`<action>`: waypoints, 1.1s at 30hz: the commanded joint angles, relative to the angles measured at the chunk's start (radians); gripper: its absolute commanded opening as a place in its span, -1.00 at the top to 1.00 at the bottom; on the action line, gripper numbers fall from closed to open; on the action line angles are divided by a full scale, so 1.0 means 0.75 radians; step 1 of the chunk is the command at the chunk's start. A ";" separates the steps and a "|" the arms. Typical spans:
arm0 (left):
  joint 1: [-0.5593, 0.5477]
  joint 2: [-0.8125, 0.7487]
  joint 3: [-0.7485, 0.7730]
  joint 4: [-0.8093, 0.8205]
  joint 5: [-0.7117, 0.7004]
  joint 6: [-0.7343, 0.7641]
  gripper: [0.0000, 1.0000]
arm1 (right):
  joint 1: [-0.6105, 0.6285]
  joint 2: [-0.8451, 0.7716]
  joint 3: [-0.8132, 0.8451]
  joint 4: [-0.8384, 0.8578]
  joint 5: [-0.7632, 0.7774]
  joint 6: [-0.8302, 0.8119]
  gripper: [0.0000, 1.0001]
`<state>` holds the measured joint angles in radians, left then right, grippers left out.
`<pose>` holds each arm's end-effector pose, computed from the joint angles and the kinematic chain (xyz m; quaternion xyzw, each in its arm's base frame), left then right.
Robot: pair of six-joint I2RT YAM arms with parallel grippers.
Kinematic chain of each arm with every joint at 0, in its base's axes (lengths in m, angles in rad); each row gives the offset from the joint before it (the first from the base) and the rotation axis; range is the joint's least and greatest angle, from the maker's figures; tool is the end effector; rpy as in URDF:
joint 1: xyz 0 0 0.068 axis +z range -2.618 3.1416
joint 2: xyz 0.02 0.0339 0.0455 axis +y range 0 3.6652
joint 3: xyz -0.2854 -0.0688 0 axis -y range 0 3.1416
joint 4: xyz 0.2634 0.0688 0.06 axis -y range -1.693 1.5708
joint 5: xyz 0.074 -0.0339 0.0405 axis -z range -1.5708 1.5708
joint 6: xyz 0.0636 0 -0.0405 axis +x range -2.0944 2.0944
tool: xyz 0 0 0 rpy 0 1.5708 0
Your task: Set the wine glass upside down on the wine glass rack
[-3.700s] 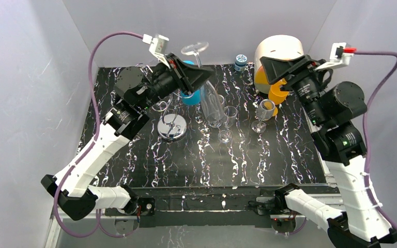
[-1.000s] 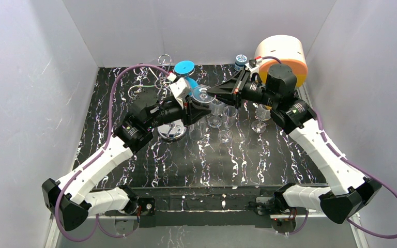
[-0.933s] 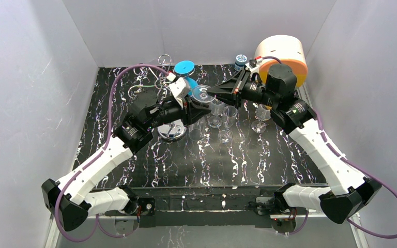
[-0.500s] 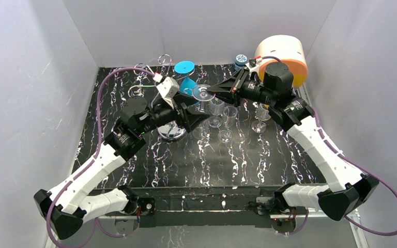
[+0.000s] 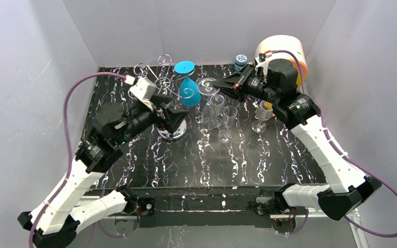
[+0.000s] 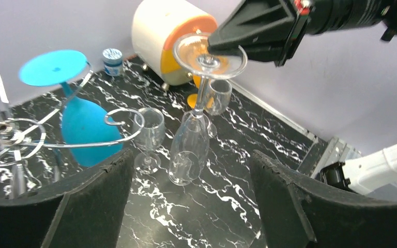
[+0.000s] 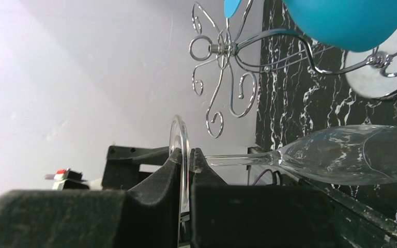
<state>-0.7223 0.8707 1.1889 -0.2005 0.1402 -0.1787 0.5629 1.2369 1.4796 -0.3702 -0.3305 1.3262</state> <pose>0.1468 -0.1412 0.4872 0.2283 0.6243 -0.3665 0.6510 0.2434 0.1780 0.4876 0.1749 0.7277 0.6003 0.2819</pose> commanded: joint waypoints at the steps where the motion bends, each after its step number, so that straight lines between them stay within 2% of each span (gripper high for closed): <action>1: 0.000 -0.071 0.114 -0.088 -0.160 0.026 -0.61 | -0.006 0.013 0.074 0.009 0.101 -0.067 0.97; 9: 0.000 -0.039 0.232 -0.080 -0.297 -0.001 -0.64 | 0.011 0.087 0.044 0.113 0.094 -0.054 0.97; 21: 0.001 -0.092 0.099 0.045 -0.508 -0.091 -0.64 | 0.081 0.290 0.152 0.218 0.168 -0.101 0.97; 33: 0.001 -0.081 0.088 0.043 -0.574 -0.089 -0.63 | 0.116 0.406 0.209 0.293 0.138 -0.094 0.97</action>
<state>-0.7223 0.8154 1.2644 -0.1959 -0.2523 -0.2394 0.6399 1.5272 1.5703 -0.2401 -0.2161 1.2564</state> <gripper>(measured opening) 0.818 0.111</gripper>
